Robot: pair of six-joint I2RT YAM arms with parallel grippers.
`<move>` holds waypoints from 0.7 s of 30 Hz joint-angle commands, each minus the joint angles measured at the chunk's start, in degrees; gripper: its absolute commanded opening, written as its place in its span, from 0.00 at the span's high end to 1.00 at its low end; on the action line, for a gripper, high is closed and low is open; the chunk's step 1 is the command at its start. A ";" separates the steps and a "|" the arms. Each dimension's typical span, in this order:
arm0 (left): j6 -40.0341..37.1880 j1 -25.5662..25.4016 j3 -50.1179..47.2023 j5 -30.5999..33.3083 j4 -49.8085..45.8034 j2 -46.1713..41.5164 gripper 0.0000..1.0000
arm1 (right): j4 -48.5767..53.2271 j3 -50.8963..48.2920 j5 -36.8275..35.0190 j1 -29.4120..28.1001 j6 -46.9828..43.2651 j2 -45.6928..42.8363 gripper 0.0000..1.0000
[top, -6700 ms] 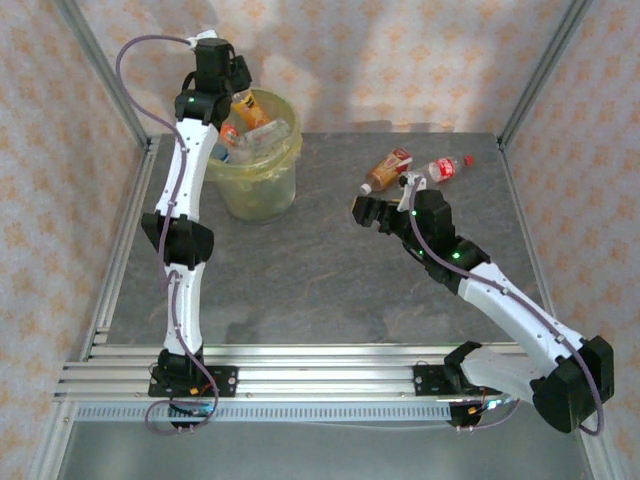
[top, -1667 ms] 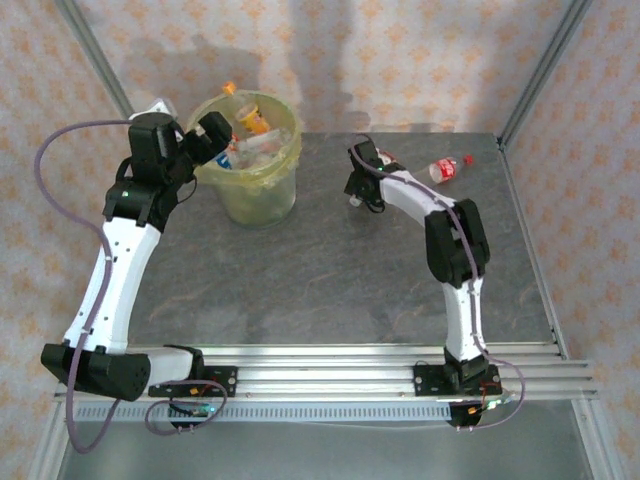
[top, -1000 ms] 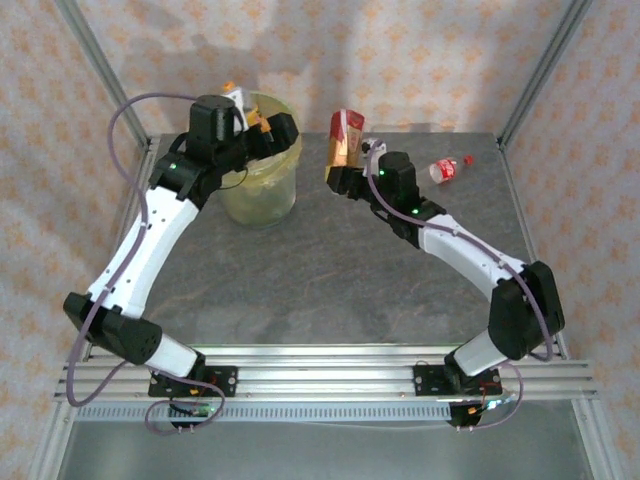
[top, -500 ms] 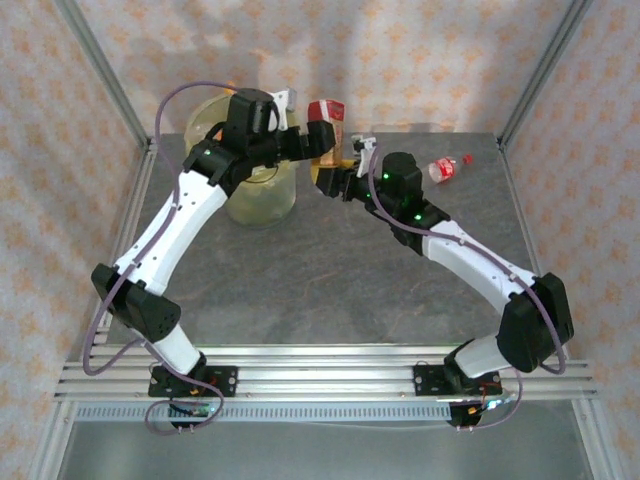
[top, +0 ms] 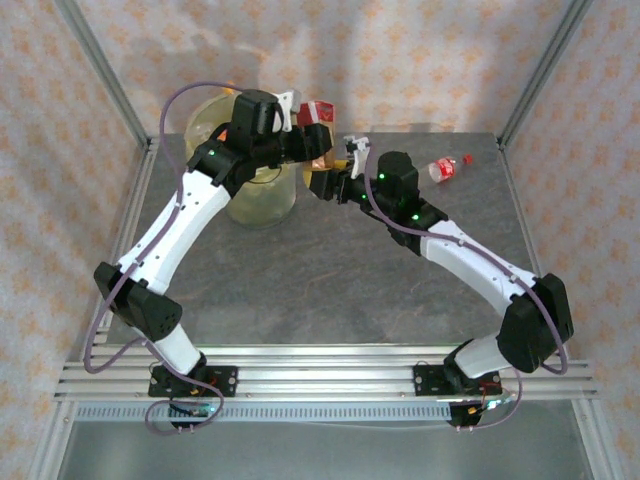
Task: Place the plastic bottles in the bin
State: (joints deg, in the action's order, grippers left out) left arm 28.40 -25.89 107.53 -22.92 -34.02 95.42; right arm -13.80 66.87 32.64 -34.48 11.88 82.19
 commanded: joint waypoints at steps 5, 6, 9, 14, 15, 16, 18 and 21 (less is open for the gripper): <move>-3.99 0.18 2.27 8.75 -0.17 -3.24 0.47 | 2.67 2.01 -1.99 -0.24 -2.30 -2.98 0.24; -4.66 0.45 2.89 10.21 -0.74 -3.39 0.48 | 3.40 1.82 -3.00 -0.24 -2.61 -3.57 0.17; -6.46 2.72 6.03 14.77 -3.60 -3.27 0.50 | 6.10 1.04 -6.88 -0.24 -3.99 -6.02 0.00; -5.97 10.00 9.95 19.52 -7.88 -2.52 0.52 | 12.34 0.77 -19.76 -0.12 -5.85 -9.96 0.01; -5.59 11.00 9.83 20.74 -7.58 -2.60 0.52 | 14.12 1.27 -22.78 0.09 -5.89 -10.11 0.01; -5.15 11.96 9.95 22.49 -7.40 -2.61 0.52 | 16.43 2.22 -26.48 0.47 -5.63 -9.99 0.01; -4.76 13.22 10.68 25.18 -7.35 -2.06 0.52 | 21.85 5.05 -32.76 1.94 -3.92 -9.09 0.01; -4.08 14.78 15.88 28.18 -10.97 1.35 0.52 | 29.88 9.35 -36.15 6.80 1.00 -6.77 0.01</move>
State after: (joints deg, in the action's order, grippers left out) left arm 23.99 -11.62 118.61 -0.25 -41.63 95.20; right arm 6.50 72.66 6.15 -31.11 9.28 74.04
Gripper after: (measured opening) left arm 0.593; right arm 0.990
